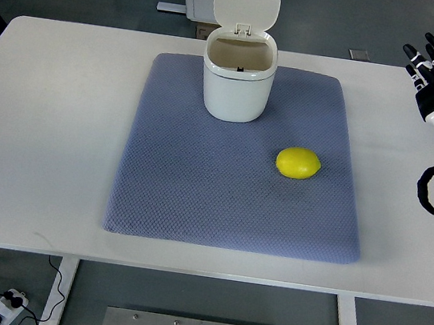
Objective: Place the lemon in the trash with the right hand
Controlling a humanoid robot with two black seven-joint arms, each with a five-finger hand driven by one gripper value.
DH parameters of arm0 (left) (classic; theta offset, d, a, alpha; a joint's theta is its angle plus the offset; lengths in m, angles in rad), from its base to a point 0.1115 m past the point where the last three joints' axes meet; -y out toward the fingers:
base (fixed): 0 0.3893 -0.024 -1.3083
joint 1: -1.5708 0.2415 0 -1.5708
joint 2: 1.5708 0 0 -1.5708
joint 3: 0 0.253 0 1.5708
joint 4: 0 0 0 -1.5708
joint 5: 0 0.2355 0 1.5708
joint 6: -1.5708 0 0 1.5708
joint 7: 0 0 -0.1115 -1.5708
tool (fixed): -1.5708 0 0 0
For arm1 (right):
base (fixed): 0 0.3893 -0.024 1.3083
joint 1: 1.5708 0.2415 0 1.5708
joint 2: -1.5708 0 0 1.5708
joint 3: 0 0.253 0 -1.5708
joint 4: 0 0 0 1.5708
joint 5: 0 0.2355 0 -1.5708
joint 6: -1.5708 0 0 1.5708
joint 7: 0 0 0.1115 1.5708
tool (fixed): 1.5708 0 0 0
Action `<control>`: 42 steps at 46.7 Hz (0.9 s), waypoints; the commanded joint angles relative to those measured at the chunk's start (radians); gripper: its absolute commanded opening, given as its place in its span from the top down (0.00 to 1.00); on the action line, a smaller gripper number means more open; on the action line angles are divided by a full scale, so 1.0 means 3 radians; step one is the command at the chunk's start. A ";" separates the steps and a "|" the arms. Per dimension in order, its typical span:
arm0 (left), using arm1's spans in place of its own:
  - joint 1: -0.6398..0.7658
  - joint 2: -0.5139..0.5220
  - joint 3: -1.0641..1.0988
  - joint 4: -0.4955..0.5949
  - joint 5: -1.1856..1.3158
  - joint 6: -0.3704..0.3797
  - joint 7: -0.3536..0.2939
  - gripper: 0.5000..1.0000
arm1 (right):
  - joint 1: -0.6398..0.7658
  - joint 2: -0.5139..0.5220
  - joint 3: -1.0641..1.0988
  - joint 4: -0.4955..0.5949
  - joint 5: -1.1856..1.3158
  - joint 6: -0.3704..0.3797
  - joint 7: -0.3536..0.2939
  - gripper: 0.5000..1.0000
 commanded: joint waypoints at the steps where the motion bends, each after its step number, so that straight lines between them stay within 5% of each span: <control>1: 0.0000 0.0000 0.0000 0.0000 -0.0001 0.0000 0.0000 0.00 | 0.0005 -0.0019 0.0000 -0.0001 0.0000 -0.0001 0.0000 0.00; 16: 0.0000 0.0000 0.0000 0.0000 -0.0001 0.0000 0.0000 0.00 | 0.0045 -0.0060 0.0026 -0.0001 0.0000 -0.0006 -0.0005 0.00; 25: 0.0000 0.0000 0.0000 0.0000 -0.0001 0.0000 0.0000 0.00 | 0.0107 -0.0086 0.0020 -0.0007 0.0005 -0.0011 -0.0219 0.00; 42: 0.0000 0.0000 0.0000 0.0000 -0.0001 0.0000 0.0000 0.00 | 0.0025 -0.0162 -0.0005 0.0157 -0.0025 0.0322 -0.0235 0.00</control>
